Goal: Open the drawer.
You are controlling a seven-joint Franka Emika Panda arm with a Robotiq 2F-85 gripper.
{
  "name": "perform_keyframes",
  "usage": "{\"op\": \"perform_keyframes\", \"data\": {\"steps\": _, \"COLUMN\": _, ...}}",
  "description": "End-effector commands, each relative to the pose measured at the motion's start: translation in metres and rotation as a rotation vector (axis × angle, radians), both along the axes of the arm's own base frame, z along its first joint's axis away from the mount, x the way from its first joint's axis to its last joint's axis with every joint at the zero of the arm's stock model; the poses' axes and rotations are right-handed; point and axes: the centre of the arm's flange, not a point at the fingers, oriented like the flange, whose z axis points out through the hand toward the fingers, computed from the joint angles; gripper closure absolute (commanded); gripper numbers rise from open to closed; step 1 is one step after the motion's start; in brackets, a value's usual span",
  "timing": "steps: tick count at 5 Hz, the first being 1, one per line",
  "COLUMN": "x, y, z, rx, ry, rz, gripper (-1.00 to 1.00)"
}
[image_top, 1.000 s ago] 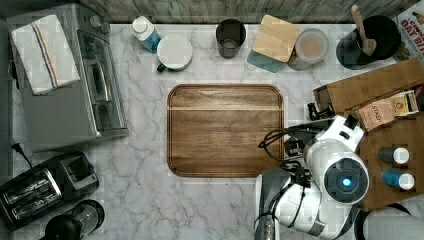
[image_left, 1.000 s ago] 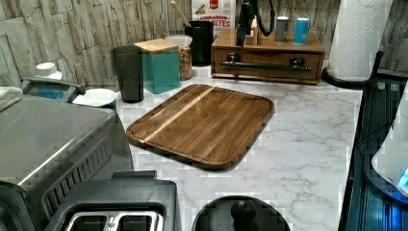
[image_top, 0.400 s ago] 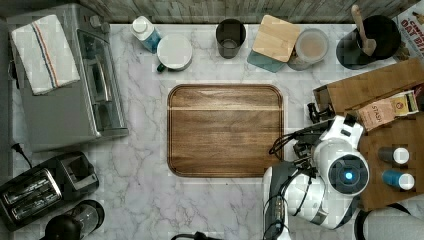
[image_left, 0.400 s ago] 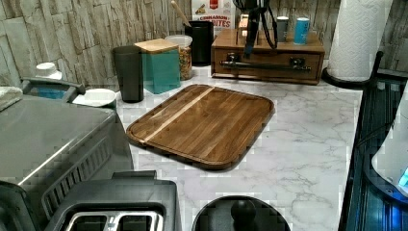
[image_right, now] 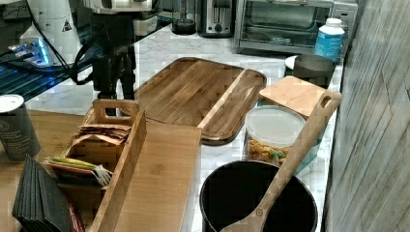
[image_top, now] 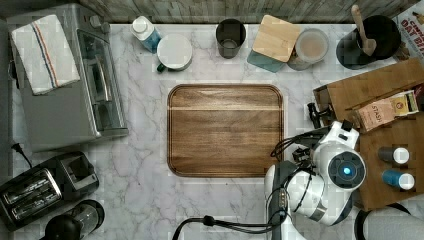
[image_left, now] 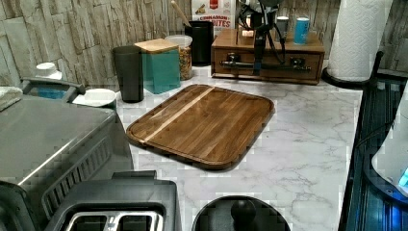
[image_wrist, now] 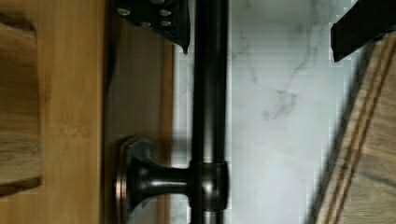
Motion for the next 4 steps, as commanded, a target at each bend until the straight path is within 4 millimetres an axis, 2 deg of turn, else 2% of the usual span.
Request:
{"op": "perform_keyframes", "data": {"steps": 1, "x": 0.012, "y": -0.037, "z": 0.029, "rx": 0.012, "ry": -0.076, "rz": 0.037, "gripper": -1.00}}
{"op": "perform_keyframes", "data": {"steps": 4, "x": 0.011, "y": -0.032, "z": -0.001, "rx": 0.033, "ry": -0.077, "rz": 0.004, "gripper": -1.00}}
